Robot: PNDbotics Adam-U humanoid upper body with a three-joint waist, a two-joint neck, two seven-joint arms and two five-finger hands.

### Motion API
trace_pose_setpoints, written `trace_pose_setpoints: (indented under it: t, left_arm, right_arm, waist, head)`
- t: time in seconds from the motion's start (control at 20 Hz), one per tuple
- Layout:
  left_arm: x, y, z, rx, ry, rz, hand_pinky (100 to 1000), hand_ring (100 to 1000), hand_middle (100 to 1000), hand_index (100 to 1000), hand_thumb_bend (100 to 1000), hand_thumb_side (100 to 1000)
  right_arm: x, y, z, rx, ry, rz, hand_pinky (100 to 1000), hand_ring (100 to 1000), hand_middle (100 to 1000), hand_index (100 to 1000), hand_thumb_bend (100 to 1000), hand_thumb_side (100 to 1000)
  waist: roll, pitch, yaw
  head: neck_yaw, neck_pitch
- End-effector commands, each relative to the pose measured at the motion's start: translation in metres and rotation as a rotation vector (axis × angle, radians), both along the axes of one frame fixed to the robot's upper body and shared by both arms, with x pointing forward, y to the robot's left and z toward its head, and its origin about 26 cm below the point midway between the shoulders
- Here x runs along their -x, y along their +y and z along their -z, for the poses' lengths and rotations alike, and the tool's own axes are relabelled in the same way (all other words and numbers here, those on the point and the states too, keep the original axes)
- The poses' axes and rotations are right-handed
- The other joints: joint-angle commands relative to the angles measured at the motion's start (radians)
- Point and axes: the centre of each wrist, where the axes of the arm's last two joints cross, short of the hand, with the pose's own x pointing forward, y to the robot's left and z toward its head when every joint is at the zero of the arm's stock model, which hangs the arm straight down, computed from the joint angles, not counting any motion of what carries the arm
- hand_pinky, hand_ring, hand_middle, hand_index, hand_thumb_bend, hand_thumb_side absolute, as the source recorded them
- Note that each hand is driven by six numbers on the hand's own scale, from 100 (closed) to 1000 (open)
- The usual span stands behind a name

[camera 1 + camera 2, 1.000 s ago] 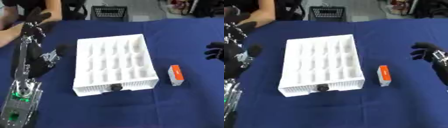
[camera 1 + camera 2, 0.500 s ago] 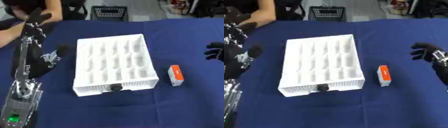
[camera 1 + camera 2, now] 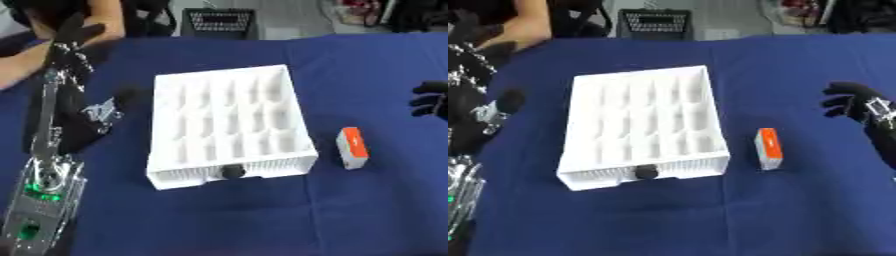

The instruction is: Pick up objects on the table and place them in the box.

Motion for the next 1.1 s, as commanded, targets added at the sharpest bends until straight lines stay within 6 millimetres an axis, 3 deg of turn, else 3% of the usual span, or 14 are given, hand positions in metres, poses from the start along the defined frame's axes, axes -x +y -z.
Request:
trace_pose_setpoints:
  t: [0.05,1.1]
  left_arm:
    - [0.0020,-0.0010,-0.0062,-0.001,-0.024,0.013,861,812,840,1000,1000,547]
    - [0.0025,-0.0034,-0.0042,-0.016,-0.009,0.039,866,824,843,1000,1000,557]
  right_arm:
    - [0.0007,-0.0023,-0.0069,0.014,-0.017,0.002,692,738,772,860,100,1000]
    - [0.0013,0.0005,0.0001,0.022,0.008,-0.003,693,739,775,860,100,1000]
  waist:
    - [-0.003,-0.009,0.001]
    - [-0.004,-0.008,0.010]
  head:
    - [0.000,0.005]
    - [-0.007,0.006]
